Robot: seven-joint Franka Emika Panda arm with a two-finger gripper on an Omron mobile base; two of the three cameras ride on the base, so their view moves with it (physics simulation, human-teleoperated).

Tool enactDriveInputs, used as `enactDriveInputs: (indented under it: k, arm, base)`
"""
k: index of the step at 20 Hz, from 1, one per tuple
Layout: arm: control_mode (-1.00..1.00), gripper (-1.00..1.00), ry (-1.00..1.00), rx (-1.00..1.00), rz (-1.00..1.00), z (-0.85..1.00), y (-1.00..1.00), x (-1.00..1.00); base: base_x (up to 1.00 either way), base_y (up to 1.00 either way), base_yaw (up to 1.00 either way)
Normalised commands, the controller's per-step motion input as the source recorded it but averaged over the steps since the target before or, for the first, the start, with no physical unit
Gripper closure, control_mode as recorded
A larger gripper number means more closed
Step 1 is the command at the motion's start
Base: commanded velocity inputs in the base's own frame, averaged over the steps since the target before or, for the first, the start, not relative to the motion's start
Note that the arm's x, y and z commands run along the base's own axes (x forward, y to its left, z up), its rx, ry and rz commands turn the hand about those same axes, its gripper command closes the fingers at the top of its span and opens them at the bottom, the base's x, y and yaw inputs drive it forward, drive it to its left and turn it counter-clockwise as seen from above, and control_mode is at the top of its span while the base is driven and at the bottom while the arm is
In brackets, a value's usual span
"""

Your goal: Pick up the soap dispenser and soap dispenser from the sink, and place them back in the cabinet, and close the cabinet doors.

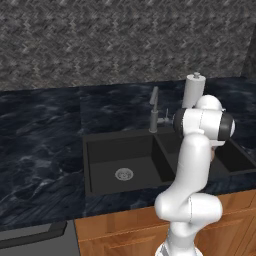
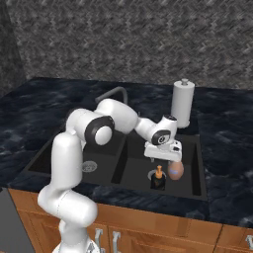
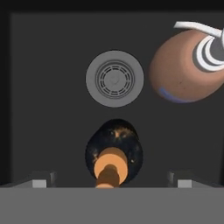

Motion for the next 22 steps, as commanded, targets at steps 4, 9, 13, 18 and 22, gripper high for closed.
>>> enactDriveInputs:
  k: [4,9,13,18,22]
  arm:
    - [-1.0,-1.0,0.0,0.0,0.0,-0.11,-0.01,-0.03]
    - [-1.0,-1.0,0.0,0.0,0.0,-0.06,0.0,-0.09]
    - [-1.0,-1.0,0.01,0.0,0.0,-0.11,0.0,-0.08]
    - [-1.0,-1.0,0.02,0.0,0.0,-0.09,0.0,-0.06]
    - [-1.0,-1.0,0.03,0.0,0.0,-0.05,0.0,-0.01]
  base:
    - [0.0,0.0,0.0]
    - [0.0,0.0,0.0]
    - [0.0,0.0,0.0]
    - [0.0,0.0,0.0]
    - [0.0,0.0,0.0]
